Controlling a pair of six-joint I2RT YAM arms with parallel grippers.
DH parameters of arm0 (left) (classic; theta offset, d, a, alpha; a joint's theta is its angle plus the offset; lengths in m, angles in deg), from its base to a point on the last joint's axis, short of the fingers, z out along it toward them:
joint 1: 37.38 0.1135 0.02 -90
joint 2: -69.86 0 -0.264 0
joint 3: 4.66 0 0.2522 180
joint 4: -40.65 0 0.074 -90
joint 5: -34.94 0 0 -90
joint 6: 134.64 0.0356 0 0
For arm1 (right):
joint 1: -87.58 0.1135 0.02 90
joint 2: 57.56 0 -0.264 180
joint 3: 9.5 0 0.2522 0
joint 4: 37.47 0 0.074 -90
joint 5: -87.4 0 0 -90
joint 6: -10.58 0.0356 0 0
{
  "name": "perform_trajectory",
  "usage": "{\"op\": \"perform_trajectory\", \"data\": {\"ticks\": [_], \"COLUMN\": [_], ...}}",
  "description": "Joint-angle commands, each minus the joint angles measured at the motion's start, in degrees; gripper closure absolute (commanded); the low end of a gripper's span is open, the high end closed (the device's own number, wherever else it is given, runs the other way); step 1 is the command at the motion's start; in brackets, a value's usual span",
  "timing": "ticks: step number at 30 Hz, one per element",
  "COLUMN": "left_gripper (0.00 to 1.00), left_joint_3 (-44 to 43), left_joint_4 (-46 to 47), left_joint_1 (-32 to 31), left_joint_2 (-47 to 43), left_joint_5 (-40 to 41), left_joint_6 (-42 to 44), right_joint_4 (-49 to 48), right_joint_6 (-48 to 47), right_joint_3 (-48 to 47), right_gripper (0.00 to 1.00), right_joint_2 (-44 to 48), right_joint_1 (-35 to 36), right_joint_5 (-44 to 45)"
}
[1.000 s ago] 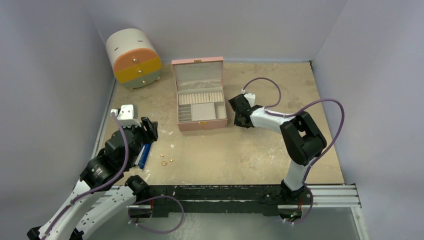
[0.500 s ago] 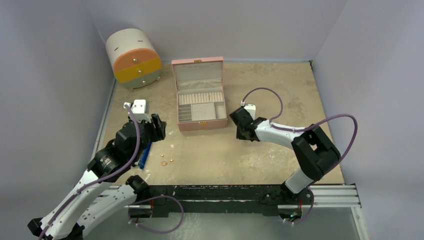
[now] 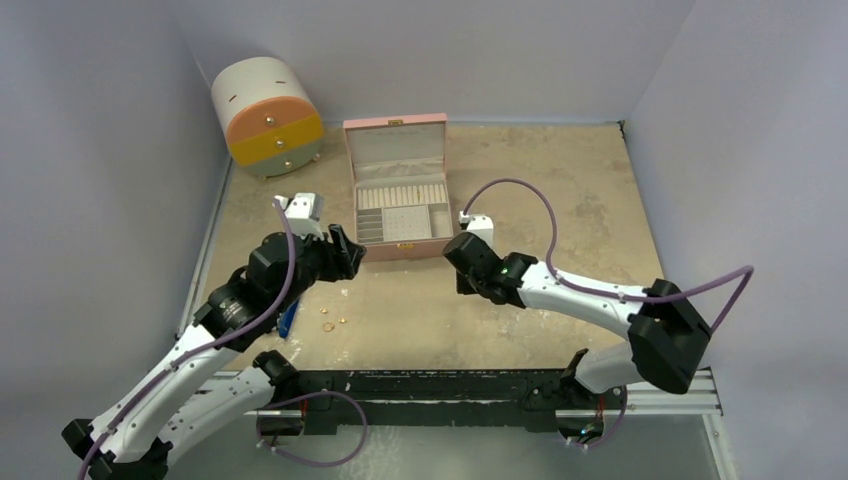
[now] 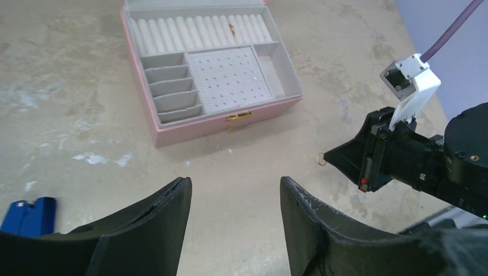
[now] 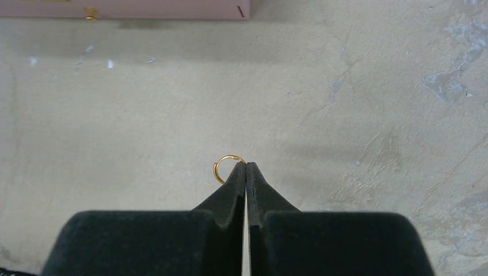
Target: Organize the mixed jewelry
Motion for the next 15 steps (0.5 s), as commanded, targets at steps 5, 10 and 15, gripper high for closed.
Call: {"op": "perform_trajectory", "data": {"ticks": [5, 10, 15], "left_gripper": [0.43, 0.45, 0.47], "left_joint_3": [2.8, 4.5, 7.6], "left_joint_4": [11.5, 18.6, 27.3], "left_joint_1": [-0.1, -0.2, -0.2], "left_joint_2": [2.7, 5.0, 7.0], "left_joint_5": [-14.8, -20.9, -24.1], "left_joint_6": [-6.6, -11.4, -16.9], "right_joint_4": [0.5, -2.2, -2.8], "right_joint_6": [-1.6, -3.9, -5.3], "right_joint_3": [-4.7, -6.5, -9.2], "right_gripper": [1.00, 1.00, 1.00], "right_joint_2": [9.7, 14.4, 16.1], "right_joint_1": [1.5, 1.5, 1.6], "right_joint_5": [-1.7, -4.6, -8.2]}}
